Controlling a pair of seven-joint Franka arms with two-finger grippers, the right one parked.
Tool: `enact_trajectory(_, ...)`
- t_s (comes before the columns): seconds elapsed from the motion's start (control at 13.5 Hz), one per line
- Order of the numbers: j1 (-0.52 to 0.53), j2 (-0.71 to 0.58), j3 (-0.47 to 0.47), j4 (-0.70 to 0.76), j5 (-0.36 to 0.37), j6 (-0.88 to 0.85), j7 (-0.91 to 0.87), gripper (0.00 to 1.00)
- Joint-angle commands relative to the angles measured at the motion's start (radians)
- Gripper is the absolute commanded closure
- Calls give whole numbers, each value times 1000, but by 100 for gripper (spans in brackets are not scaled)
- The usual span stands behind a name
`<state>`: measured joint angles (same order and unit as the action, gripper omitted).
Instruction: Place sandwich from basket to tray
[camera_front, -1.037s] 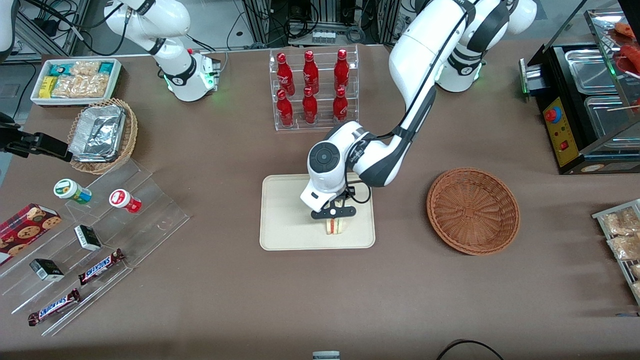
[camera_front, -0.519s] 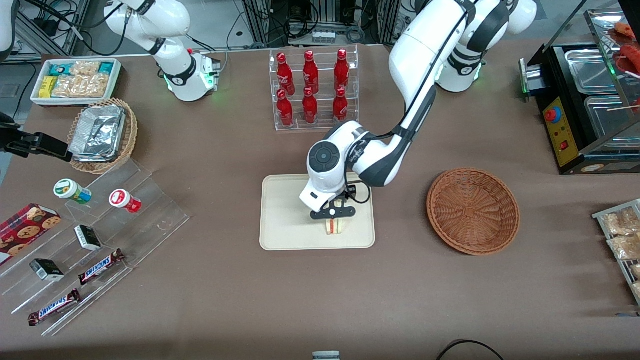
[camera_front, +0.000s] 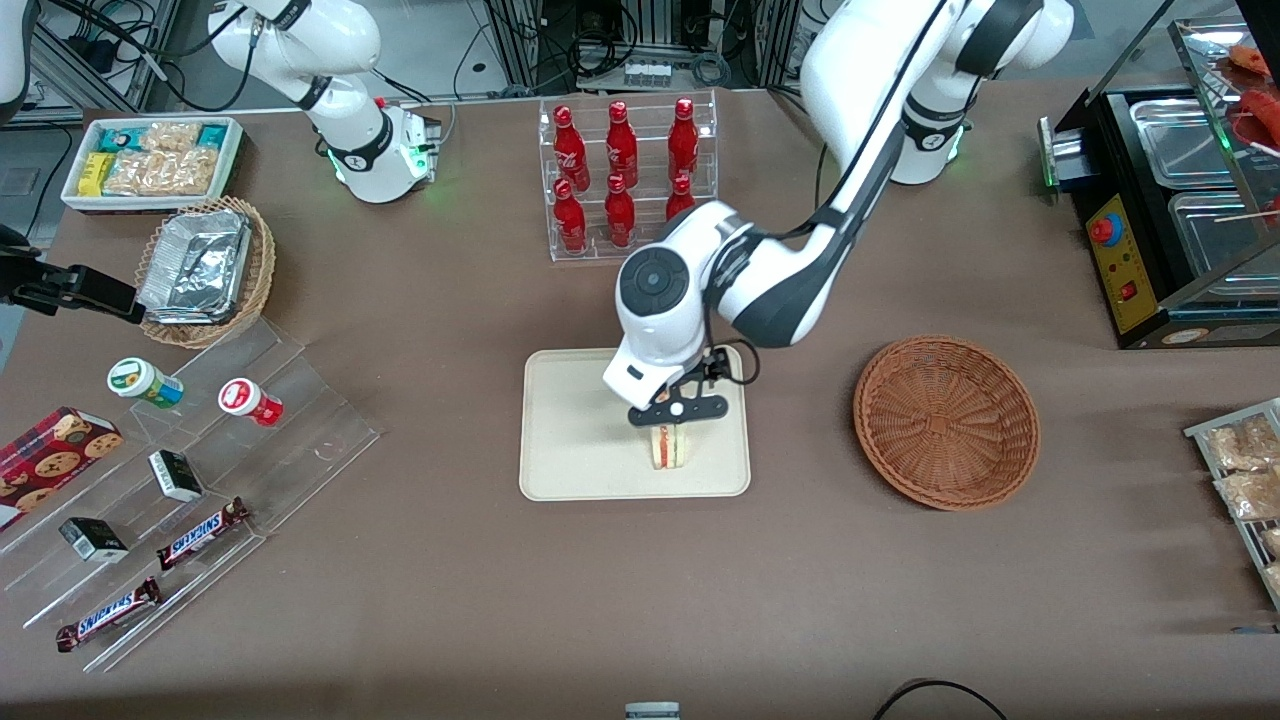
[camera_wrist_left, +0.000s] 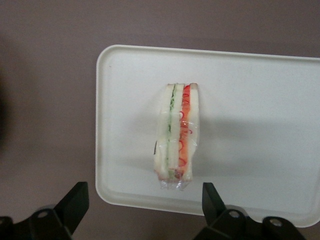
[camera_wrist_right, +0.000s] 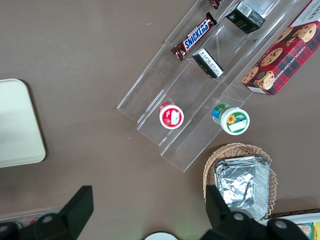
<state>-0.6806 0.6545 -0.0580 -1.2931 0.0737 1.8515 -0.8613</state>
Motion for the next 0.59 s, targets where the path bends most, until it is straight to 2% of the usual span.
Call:
enact_trajectory(0.0, 88, -85, 1, -23, -40, -64, 18, 0)
enact_trajectory(0.3, 200, -173, 3, -50, -48, -78, 117, 0)
enact_trajectory(0.52, 315, -226, 1, -66, -51, -185, 287, 0)
